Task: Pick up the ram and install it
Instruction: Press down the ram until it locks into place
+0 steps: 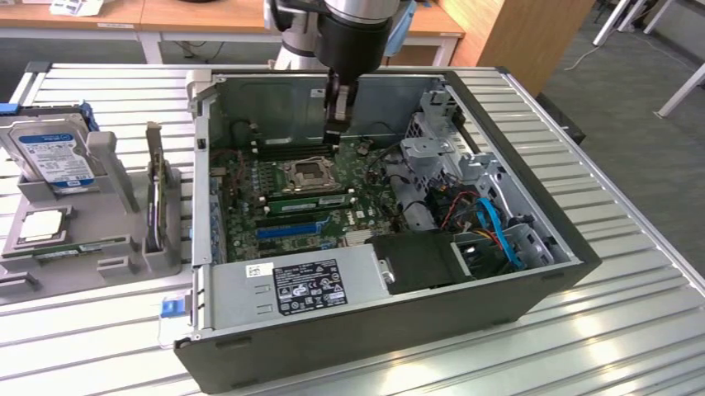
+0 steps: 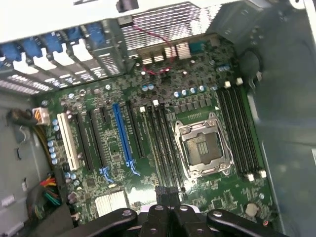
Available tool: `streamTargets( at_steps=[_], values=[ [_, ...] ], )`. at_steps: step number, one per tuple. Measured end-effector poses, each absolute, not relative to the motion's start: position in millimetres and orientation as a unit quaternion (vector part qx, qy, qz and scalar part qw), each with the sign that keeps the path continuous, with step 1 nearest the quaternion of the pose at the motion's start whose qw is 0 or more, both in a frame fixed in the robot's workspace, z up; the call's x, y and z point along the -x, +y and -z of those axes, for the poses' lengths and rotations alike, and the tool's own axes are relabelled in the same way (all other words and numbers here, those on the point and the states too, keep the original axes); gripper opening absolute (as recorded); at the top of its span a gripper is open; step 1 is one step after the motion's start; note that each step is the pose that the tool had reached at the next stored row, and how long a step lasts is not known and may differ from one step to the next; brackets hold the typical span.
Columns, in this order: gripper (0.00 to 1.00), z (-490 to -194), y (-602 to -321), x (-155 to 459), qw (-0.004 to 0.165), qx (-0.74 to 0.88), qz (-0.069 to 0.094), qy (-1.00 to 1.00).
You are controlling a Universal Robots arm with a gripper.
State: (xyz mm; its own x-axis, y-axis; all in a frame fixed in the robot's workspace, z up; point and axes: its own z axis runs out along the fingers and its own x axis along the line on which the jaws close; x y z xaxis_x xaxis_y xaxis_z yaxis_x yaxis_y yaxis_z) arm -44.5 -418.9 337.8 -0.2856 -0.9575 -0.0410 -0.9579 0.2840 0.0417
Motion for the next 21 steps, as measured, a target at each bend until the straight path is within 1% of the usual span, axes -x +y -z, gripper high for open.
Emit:
streamTargets(
  at_steps=[21],
  values=[
    [0.10,-337.8,-419.0,44.6,0.009,0.445,-0.028,0.895]
  ],
)
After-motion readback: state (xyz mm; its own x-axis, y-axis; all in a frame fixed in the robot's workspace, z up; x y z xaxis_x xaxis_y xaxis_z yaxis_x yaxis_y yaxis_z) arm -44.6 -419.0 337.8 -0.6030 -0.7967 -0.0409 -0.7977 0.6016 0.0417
